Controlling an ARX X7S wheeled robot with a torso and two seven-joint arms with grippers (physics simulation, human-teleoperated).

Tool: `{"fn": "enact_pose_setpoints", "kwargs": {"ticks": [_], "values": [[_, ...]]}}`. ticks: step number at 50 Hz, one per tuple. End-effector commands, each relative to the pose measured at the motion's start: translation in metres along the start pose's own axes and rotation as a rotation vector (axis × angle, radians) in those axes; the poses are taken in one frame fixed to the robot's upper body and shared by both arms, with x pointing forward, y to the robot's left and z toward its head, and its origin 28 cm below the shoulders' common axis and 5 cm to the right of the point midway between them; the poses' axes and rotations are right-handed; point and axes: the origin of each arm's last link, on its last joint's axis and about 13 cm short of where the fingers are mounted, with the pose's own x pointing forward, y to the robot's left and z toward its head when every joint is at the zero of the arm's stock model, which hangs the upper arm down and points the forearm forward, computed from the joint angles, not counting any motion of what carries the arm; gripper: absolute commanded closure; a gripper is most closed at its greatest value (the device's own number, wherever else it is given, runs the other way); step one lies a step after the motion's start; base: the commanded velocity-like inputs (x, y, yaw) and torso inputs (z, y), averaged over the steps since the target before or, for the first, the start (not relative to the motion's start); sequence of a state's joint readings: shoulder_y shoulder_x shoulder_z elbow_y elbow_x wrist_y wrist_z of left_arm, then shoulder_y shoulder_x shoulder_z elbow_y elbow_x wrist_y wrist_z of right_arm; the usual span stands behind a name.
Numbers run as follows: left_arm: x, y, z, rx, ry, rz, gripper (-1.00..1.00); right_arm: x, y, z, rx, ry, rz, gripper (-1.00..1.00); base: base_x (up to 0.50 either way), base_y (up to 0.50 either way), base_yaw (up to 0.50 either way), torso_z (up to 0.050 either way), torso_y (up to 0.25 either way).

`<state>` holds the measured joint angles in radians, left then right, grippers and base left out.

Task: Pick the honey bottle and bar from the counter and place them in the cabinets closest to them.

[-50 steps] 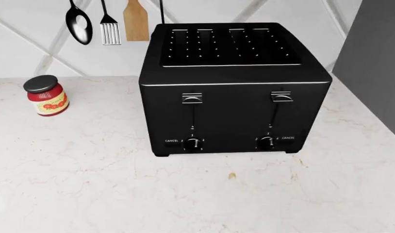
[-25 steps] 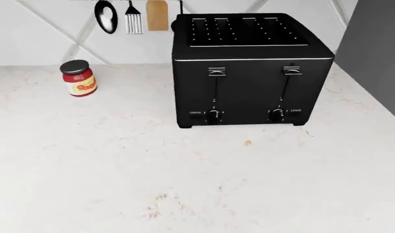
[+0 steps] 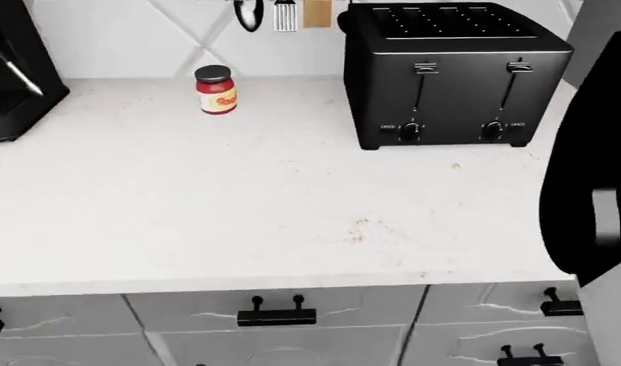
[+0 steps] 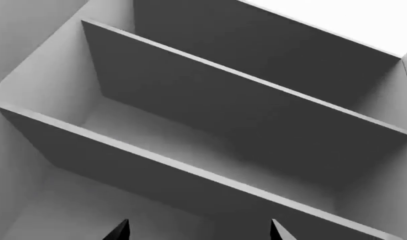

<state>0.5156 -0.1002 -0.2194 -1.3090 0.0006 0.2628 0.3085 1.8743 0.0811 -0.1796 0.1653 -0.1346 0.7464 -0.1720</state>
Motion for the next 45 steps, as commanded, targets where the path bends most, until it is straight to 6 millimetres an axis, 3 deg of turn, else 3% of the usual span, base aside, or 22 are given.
{"fn": "enact_pose_setpoints", "kwargs": {"ticks": [1, 11, 25, 35, 45], "values": [[0.000, 0.000, 0.000, 0.009, -0.007, 0.005, -1.00, -0.058, 0.007, -0.021, -0.017, 0.005, 0.006, -1.00, -0.41, 0.49, 0.00, 0.000, 0.000], [0.000, 0.000, 0.001, 0.015, -0.014, 0.009, -1.00, -0.104, 0.011, -0.045, -0.005, 0.071, 0.013, -1.00, -0.42, 0.49, 0.00, 0.000, 0.000], [0.000, 0.000, 0.001, 0.005, -0.023, 0.027, -1.00, -0.144, 0.023, -0.062, -0.002, 0.130, 0.069, -1.00, -0.41, 0.49, 0.00, 0.000, -0.001], [0.000, 0.000, 0.001, -0.006, -0.061, 0.080, -1.00, -0.156, 0.024, -0.070, 0.006, 0.137, 0.078, -1.00, -0.30, 0.51, 0.00, 0.000, 0.000], [0.000, 0.000, 0.001, 0.007, -0.066, 0.082, -1.00, -0.164, 0.031, -0.074, -0.042, 0.091, 0.147, -1.00, -0.02, 0.50, 0.00, 0.000, -0.001]]}}
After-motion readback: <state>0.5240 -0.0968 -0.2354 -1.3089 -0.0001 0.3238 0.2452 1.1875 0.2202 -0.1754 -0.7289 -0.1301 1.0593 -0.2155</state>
